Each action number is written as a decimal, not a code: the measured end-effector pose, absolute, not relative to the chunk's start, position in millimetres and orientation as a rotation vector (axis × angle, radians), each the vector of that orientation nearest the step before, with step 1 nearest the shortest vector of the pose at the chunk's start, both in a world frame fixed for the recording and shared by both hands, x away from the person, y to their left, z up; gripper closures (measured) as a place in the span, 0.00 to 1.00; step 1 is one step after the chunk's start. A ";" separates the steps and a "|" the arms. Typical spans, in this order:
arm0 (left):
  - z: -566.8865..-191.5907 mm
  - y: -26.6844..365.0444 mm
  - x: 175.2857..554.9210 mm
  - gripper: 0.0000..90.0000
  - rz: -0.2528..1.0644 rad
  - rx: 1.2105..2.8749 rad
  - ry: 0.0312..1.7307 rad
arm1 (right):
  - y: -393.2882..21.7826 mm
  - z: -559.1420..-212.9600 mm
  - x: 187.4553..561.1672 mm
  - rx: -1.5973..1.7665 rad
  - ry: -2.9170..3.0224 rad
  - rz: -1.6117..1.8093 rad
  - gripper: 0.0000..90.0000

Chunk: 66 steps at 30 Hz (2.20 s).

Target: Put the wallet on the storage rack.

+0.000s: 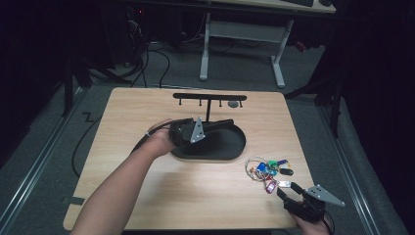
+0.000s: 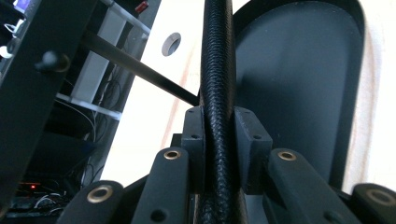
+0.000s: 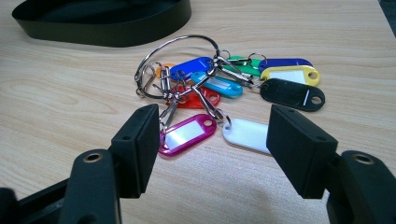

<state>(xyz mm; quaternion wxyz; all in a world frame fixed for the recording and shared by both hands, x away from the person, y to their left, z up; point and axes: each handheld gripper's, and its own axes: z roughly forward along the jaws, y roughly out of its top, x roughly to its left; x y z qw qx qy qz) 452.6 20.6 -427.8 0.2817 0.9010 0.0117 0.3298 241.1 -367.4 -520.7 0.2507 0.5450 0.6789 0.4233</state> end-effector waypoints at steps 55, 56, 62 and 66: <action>-461.0 40.4 452.2 0.64 0.643 2.480 0.248 | -361.5 -523.0 245.1 1.479 1.877 1.147 0.39; -460.2 41.7 450.8 0.63 0.642 2.482 0.255 | -361.3 -523.0 245.3 1.476 1.878 1.148 0.39; -456.4 50.7 438.6 0.63 0.665 2.463 0.328 | -359.0 -522.4 245.9 1.472 1.883 1.148 0.39; -454.6 61.9 424.1 0.62 0.656 2.403 0.393 | -358.5 -522.5 247.0 1.471 1.884 1.151 0.39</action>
